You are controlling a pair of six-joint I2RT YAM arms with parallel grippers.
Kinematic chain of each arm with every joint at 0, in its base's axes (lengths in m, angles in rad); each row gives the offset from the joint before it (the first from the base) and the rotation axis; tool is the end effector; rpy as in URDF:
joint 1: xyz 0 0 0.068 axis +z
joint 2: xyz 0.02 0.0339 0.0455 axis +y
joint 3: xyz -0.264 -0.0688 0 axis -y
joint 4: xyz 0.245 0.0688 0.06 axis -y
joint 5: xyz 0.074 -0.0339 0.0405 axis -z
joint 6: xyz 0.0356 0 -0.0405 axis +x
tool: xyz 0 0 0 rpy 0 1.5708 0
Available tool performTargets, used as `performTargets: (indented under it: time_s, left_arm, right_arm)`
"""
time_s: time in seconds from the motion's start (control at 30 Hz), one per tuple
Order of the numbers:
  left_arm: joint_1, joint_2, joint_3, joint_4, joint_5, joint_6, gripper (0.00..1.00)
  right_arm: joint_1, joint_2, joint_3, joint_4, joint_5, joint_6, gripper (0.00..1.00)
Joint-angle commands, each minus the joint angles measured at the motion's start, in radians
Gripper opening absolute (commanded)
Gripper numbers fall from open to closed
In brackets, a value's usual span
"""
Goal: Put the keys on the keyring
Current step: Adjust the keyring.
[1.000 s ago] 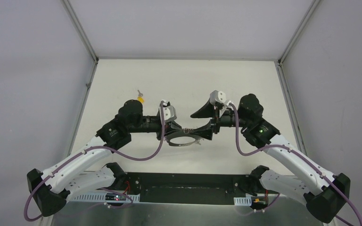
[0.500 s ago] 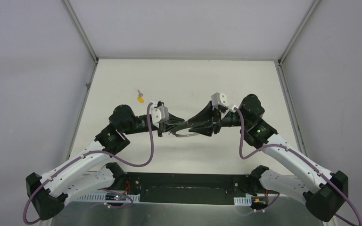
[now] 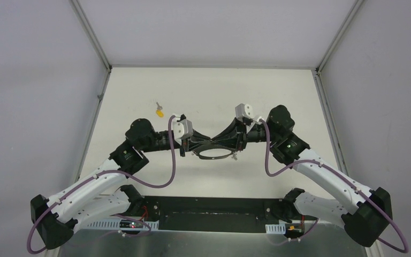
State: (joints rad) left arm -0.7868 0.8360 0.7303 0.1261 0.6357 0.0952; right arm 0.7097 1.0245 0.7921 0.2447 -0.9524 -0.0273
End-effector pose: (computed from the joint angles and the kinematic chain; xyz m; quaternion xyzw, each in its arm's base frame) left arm 0.1231 -0.1534 0.3453 0.4856 0.5059 -0.4358 0.5642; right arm 0.1553 0.1717 0.3422 -0.5292 0.4652 0.5151 0.4880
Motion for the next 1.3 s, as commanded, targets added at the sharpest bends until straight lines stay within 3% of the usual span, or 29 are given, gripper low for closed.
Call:
performTargets:
  time_s: [0.0, 0.13, 0.27, 0.4, 0.6, 0.83, 1.27]
  left_arm:
    - [-0.009, -0.009, 0.013, 0.077, 0.023, -0.019, 0.0]
    - [-0.009, -0.008, 0.02, 0.056, 0.038, -0.023, 0.0]
    - [-0.009, -0.03, 0.04, -0.017, 0.068, -0.01, 0.34]
    - [-0.009, -0.077, 0.088, -0.161, 0.09, 0.06, 0.47]
    - [-0.009, -0.099, 0.166, -0.323, 0.066, 0.133, 0.5]
    - [-0.009, -0.02, 0.251, -0.426, 0.059, 0.137, 0.49]
    - [-0.009, 0.122, 0.347, -0.533, 0.098, 0.133, 0.42]
  right_arm:
    - [0.009, 0.008, 0.043, 0.026, -0.006, -0.006, 0.01]
    - [0.009, 0.002, 0.049, -0.006, 0.011, -0.016, 0.0]
    - [0.008, -0.015, 0.061, -0.079, 0.033, -0.049, 0.0]
    - [0.008, -0.037, 0.062, -0.154, 0.037, -0.081, 0.0]
    - [0.008, -0.052, 0.052, -0.182, 0.009, -0.086, 0.0]
    - [0.008, -0.049, 0.069, -0.223, -0.009, -0.104, 0.0]
    - [0.007, -0.022, 0.081, -0.238, 0.01, -0.086, 0.0]
